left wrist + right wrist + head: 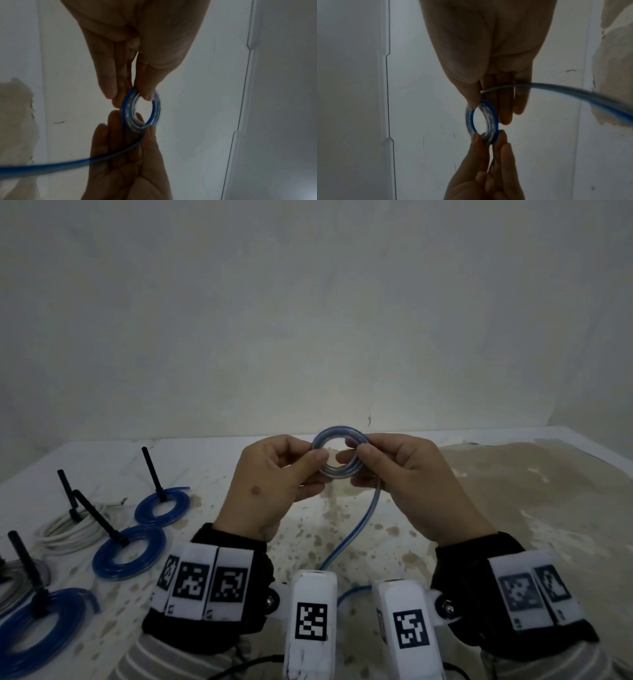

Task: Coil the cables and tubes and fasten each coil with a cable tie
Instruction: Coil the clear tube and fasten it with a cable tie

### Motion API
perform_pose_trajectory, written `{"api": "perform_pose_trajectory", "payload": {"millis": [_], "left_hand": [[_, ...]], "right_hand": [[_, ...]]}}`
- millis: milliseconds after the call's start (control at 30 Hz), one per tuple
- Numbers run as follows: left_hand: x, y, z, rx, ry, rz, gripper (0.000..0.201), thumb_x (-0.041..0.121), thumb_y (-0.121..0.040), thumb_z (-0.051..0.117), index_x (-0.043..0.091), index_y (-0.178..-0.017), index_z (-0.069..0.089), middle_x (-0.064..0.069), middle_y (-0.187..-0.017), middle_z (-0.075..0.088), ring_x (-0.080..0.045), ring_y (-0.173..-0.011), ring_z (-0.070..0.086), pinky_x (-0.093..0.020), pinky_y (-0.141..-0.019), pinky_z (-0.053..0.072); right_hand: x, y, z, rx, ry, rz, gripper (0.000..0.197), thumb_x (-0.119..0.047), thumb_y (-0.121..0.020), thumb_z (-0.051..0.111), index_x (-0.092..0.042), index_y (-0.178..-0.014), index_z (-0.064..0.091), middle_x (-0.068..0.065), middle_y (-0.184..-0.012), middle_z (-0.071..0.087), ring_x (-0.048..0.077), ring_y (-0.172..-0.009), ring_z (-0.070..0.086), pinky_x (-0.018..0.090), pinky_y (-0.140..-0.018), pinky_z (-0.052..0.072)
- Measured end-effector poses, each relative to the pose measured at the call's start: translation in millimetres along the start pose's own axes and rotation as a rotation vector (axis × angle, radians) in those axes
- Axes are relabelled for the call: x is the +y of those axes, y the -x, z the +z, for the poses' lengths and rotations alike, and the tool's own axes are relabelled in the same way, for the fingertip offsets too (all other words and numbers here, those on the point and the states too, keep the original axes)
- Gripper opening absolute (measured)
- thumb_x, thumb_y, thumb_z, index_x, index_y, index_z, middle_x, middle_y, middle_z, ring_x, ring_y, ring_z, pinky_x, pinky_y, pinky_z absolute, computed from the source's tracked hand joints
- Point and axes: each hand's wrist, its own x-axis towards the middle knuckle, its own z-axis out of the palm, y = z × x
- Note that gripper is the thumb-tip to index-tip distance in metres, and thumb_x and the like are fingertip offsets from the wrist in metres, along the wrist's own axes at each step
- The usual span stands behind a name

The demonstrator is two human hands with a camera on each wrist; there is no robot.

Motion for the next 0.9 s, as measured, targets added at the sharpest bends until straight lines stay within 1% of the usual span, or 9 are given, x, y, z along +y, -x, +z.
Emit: {"api": "perform_pose_trajectory", "payload": {"millis": [100,200,333,433,500,600,700,800,900], "left_hand": [[1.6,-0.4,1.8,0.034,0.169,-0.044,0.008,0.008,-0.084,0.059,0.006,-0.077,0.061,-0.001,-0.06,0.07,-0.011,-0.057,0.068,-0.019,-0.056,0.055],[0.9,1.4,4.4,-0.007,0.192,-0.083,0.008,0.01,-0.083,0.059,0.006,-0.077,0.062,-0.002,-0.063,0.071,-0.012,-0.06,0.069,-0.02,-0.058,0.056],[-3.0,4.2,6.0,-0.116,0.009,-0.137,0.008,0.015,-0.079,0.066,0.008,-0.077,0.064,-0.005,-0.073,0.072,-0.012,-0.073,0.071,-0.02,-0.058,0.054],[-7.5,7.9,11.4,-0.193,-0.133,-0.168,0.009,0.015,-0.08,0.068,0.008,-0.086,0.068,-0.002,-0.075,0.073,-0.011,-0.075,0.071,-0.019,-0.056,0.051],[-9.3,8.6,13.4,-0.207,-0.194,-0.165,0.009,0.017,-0.08,0.069,0.012,-0.087,0.069,-0.001,-0.074,0.073,-0.011,-0.075,0.071,-0.02,-0.057,0.05],[-7.8,8.1,9.3,-0.232,-0.252,-0.165,0.005,0.017,-0.079,0.069,0.015,-0.084,0.07,0.0,-0.075,0.073,-0.011,-0.075,0.07,-0.025,-0.063,0.051],[-2.8,6.6,2.1,-0.248,-0.313,-0.056,0.009,0.015,-0.077,0.071,0.022,-0.082,0.069,0.003,-0.077,0.073,-0.01,-0.072,0.067,-0.025,-0.062,0.052],[4.3,3.7,-4.8,-0.186,-0.286,0.054,0.009,0.014,-0.077,0.07,0.022,-0.08,0.069,0.003,-0.068,0.071,-0.01,-0.064,0.067,-0.021,-0.055,0.05],[7.1,5.3,-6.1,-0.196,-0.277,0.036,0.01,0.012,-0.076,0.07,0.018,-0.07,0.066,-0.003,-0.062,0.071,-0.013,-0.057,0.068,-0.018,-0.049,0.049]], "right_hand": [[-0.9,0.1,2.3,-0.018,-0.132,-0.008,0.02,-0.003,-0.091,0.051,-0.012,-0.097,0.067,0.009,-0.089,0.073,0.021,-0.083,0.07,0.027,-0.076,0.056],[-0.7,-0.1,3.9,0.036,-0.158,-0.046,0.021,0.0,-0.09,0.052,-0.014,-0.092,0.067,0.005,-0.083,0.074,0.021,-0.08,0.07,0.027,-0.074,0.057],[-1.2,-1.3,1.7,0.097,-0.17,-0.077,0.023,0.003,-0.089,0.051,-0.013,-0.089,0.067,0.002,-0.072,0.073,0.016,-0.071,0.069,0.023,-0.07,0.055],[-0.7,-2.0,-0.7,0.112,-0.242,-0.069,0.019,0.003,-0.088,0.053,-0.009,-0.092,0.067,0.005,-0.069,0.072,0.015,-0.065,0.067,0.023,-0.065,0.055],[-0.5,-1.3,-1.4,0.091,-0.286,-0.048,0.016,0.003,-0.086,0.054,-0.005,-0.093,0.067,0.007,-0.068,0.071,0.016,-0.061,0.065,0.023,-0.062,0.055],[0.2,-0.7,-3.0,0.037,-0.319,-0.024,0.015,0.001,-0.084,0.054,-0.004,-0.091,0.067,0.007,-0.066,0.069,0.015,-0.057,0.062,0.024,-0.059,0.054],[-0.4,-0.1,-4.0,-0.023,-0.215,-0.035,0.017,0.003,-0.085,0.055,-0.006,-0.09,0.068,0.006,-0.067,0.07,0.015,-0.058,0.062,0.024,-0.062,0.055],[-2.1,1.6,-3.0,-0.05,-0.079,-0.072,0.02,0.005,-0.086,0.055,-0.01,-0.088,0.069,0.005,-0.068,0.071,0.016,-0.062,0.063,0.025,-0.067,0.056],[-2.2,1.8,-2.4,-0.033,0.004,-0.096,0.02,0.003,-0.086,0.057,-0.013,-0.087,0.069,0.003,-0.066,0.071,0.014,-0.061,0.064,0.023,-0.066,0.056]]}}
